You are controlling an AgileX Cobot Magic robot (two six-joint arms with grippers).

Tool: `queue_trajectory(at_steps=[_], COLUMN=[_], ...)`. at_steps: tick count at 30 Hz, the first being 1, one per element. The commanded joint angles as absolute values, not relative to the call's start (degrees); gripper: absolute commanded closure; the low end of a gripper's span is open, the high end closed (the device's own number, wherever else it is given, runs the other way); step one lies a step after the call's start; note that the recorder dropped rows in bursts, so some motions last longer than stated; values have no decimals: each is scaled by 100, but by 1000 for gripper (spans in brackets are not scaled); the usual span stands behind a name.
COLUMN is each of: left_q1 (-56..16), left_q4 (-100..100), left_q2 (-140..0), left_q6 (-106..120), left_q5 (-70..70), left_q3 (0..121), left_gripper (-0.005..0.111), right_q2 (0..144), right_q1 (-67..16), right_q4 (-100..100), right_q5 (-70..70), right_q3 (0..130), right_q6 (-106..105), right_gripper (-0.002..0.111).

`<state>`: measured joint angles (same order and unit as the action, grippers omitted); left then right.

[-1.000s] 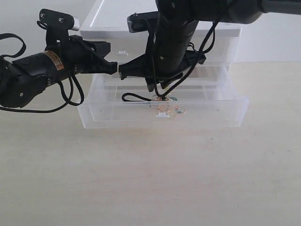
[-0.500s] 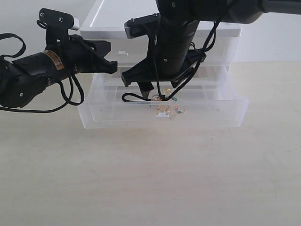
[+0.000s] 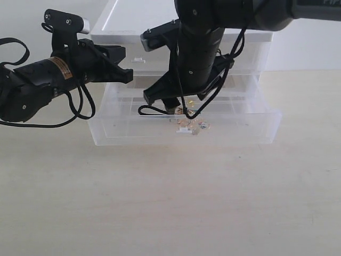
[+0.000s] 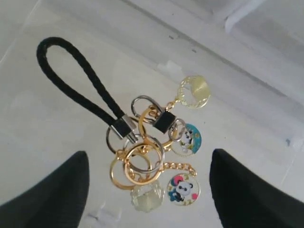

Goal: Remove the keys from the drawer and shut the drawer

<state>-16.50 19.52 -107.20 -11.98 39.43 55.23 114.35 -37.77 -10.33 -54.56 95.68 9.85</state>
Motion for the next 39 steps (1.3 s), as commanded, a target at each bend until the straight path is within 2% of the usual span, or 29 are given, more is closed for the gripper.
queue_trajectory(at_steps=[1, 36, 39], left_q1=[-1656, -1656, -1656], left_q4=[1819, 1819, 1819], left_q2=[-10729, -10729, -10729], left_q6=[-1200, -1200, -1200], left_q5=[4064, 4076, 4076], left_q3=[5567, 5567, 5567], left_gripper=[103, 103, 103], right_q2=[11624, 12070, 12070], right_q1=[-3776, -3614, -3472], right_q4=[-986, -373, -153], right_q5=[-5499, -4997, -5010], right_q3=[9533, 9533, 9533], right_q6=[990, 1001, 1001], right_gripper=[46, 46, 53])
